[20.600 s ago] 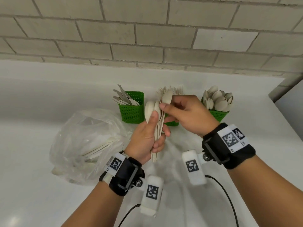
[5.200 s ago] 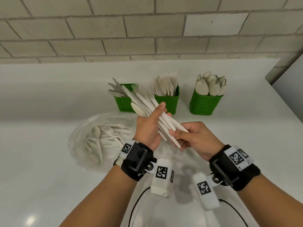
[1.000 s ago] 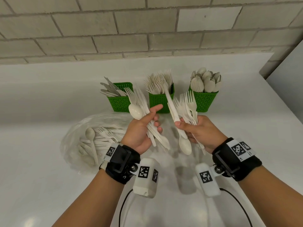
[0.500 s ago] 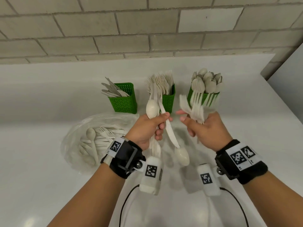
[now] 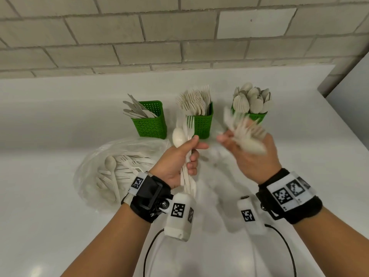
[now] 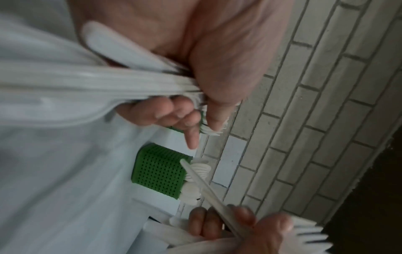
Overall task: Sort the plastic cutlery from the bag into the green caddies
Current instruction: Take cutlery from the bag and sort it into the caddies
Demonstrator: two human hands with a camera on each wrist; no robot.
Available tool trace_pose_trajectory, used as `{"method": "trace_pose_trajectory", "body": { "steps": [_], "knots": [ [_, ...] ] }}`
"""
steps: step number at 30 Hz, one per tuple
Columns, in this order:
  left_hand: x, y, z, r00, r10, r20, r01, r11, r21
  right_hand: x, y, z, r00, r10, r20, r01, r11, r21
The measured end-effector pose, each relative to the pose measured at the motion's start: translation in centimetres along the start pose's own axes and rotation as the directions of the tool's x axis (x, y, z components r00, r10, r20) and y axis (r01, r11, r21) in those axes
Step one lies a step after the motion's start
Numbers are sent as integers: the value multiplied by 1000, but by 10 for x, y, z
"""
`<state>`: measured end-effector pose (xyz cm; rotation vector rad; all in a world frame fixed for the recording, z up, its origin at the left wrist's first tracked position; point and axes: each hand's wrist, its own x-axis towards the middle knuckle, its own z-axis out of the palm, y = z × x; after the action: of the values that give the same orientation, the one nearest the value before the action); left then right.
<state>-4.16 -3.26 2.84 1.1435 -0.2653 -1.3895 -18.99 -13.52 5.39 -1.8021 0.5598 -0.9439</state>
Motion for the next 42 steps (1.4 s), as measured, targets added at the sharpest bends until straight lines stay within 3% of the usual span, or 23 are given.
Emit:
{"method": "trace_pose_trajectory", "body": {
  "steps": [3,7,10,14,21,26,31,34,42],
  "knots": [
    [-2,-1,0,997,82,1,-82,995,-54,5,-8,-6,990,54,-127,-55,998,-3],
    [-3,0,5,980,193,48,-193,981,-16,-4,8,2,985,172,-5,-171,984,50],
    [-2,0,6,966,252,52,-254,967,36,-16,31,11,938,326,118,-332,942,43],
    [-1,-1,7,953,299,43,-301,951,66,-16,36,16,915,383,129,-396,912,102],
    [-2,2,5,988,134,80,-127,988,-88,-12,39,17,879,457,133,-471,877,98],
    [-1,0,7,995,95,33,-88,982,-167,-4,17,21,914,368,170,-398,897,194],
    [-7,-2,17,995,73,65,-64,990,-125,-3,10,32,894,385,229,-425,890,164],
    [-9,-1,17,997,50,64,-41,990,-135,-1,8,32,872,433,228,-481,846,231],
    [-6,-3,14,994,111,-15,-111,994,-22,4,15,21,905,367,212,-395,913,105]
  ]
}}
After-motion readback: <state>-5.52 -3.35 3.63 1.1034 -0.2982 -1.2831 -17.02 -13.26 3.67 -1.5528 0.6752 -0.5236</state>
